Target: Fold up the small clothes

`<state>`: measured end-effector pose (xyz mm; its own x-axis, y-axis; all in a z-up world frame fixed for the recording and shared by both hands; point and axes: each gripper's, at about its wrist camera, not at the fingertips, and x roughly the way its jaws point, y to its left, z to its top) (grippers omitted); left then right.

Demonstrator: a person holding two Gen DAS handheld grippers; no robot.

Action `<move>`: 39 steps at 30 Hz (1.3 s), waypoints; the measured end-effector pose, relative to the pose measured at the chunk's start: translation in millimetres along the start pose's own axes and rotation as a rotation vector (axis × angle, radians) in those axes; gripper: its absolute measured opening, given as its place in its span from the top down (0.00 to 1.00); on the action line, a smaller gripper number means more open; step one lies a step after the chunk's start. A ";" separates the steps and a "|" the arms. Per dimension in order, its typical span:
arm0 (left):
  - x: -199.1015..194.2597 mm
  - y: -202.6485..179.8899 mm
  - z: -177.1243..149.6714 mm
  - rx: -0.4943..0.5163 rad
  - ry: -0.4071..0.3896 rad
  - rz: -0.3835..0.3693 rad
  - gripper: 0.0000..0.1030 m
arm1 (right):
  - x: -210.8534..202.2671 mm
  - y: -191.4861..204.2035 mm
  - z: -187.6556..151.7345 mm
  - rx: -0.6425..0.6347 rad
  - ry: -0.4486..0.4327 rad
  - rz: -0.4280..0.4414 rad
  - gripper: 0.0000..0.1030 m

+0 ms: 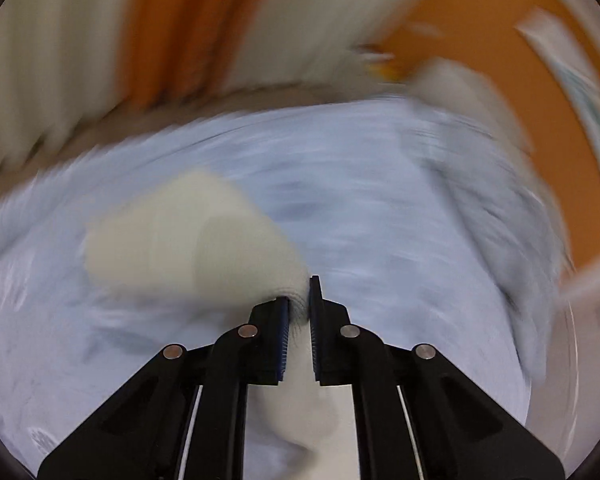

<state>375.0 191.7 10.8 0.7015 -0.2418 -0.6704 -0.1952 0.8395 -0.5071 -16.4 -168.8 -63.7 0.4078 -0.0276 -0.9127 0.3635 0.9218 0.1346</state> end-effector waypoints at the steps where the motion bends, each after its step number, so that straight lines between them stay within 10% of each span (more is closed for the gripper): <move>1: -11.1 -30.8 -10.4 0.067 0.004 -0.059 0.92 | 2.1 -0.1 2.7 0.005 -0.002 0.001 0.63; 5: -36.2 -136.0 -94.7 0.314 0.133 -0.258 0.78 | 5.2 -1.1 14.7 0.032 -0.025 0.010 0.63; 7: -37.5 -156.4 -148.1 0.391 0.185 -0.293 0.25 | 3.3 -3.4 20.0 0.036 -0.044 -0.002 0.63; 8: -38.2 -156.3 -169.6 0.410 0.185 -0.272 0.19 | 2.2 -5.0 21.6 0.039 -0.049 -0.007 0.62; 13: -35.8 -97.1 -229.1 0.393 0.267 -0.092 0.18 | -4.5 -21.4 28.6 0.044 -0.089 -0.020 0.55; 20: -57.5 -8.1 -224.9 0.282 0.263 0.097 0.18 | -6.6 -36.8 33.0 0.092 -0.113 -0.028 0.55; 29: -68.6 26.5 -228.5 0.218 0.308 0.093 0.18 | 2.1 -15.5 48.3 0.057 -0.095 0.008 0.55; 39: -66.0 4.0 -247.7 0.295 0.335 0.053 0.18 | 55.9 30.8 176.6 0.041 -0.102 0.093 0.53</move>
<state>158.2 90.5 -81.2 0.4256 -0.2982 -0.8544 0.0133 0.9461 -0.3236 165.5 -210.3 -42.3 0.5235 0.0158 -0.8519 0.3538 0.9055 0.2342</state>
